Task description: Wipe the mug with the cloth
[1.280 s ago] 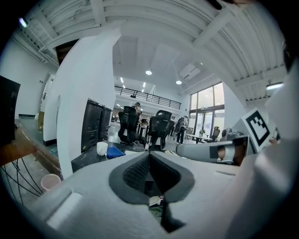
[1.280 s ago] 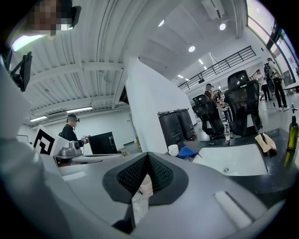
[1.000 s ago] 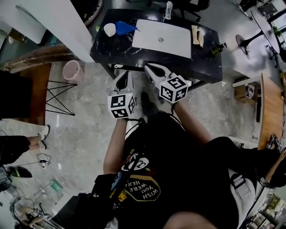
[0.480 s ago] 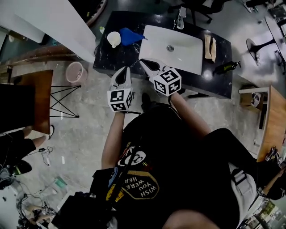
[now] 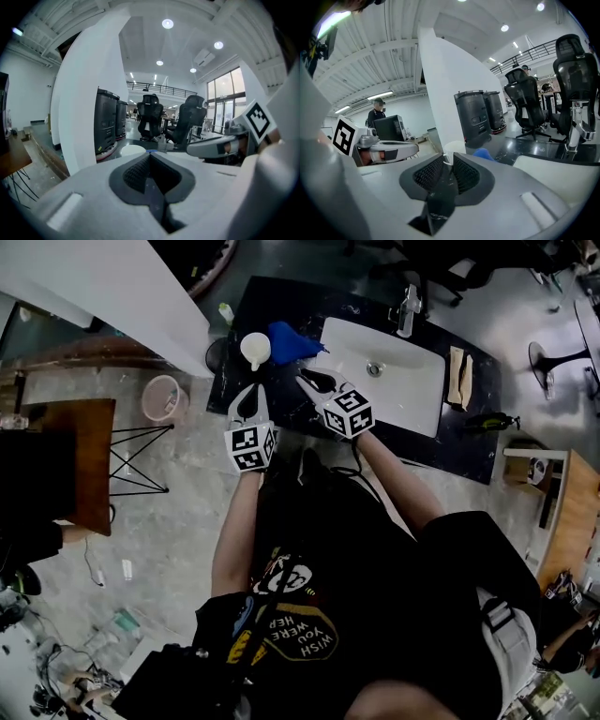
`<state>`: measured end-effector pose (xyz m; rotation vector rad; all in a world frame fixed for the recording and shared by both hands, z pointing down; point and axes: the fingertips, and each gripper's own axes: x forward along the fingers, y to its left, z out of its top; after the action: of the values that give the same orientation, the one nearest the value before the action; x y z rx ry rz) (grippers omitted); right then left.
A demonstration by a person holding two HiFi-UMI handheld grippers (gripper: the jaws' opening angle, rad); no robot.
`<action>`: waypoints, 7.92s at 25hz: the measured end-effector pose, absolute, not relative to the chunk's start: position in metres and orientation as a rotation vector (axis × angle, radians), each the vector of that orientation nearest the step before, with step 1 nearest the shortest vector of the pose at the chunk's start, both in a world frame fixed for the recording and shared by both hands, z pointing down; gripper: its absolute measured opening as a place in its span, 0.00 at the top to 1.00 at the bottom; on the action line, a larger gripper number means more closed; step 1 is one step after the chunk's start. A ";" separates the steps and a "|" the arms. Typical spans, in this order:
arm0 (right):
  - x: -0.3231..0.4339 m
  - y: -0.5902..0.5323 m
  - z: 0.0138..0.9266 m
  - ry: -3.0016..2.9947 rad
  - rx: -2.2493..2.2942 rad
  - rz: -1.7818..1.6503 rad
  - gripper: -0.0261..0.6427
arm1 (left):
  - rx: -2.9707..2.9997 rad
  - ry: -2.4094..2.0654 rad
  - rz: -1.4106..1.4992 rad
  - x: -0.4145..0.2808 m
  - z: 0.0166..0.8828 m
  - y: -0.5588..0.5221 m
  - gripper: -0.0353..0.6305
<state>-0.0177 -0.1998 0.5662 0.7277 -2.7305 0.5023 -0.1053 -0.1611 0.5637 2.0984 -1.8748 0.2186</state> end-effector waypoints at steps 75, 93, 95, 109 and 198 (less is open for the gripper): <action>-0.068 -0.234 0.649 -2.368 0.481 0.217 0.76 | 2.045 -1.584 0.073 -0.128 0.611 -0.262 0.94; -0.056 -0.276 0.648 -2.350 0.642 0.294 0.76 | 2.031 -1.539 -0.003 -0.128 0.608 -0.267 0.94; -0.058 -0.249 0.649 -2.373 0.565 0.268 0.76 | 2.022 -1.540 -0.021 -0.127 0.607 -0.268 0.94; -0.063 -0.271 0.663 -2.284 0.545 0.271 0.76 | 2.015 -1.520 -0.024 -0.127 0.609 -0.262 0.94; -0.018 -0.296 0.605 -2.544 0.867 0.470 0.81 | 1.867 -1.733 -0.106 -0.158 0.588 -0.210 0.94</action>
<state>-0.0180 -0.2964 0.6051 0.8667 -2.5441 0.4696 -0.1583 -0.2096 0.5876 1.8673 -1.7335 -0.1061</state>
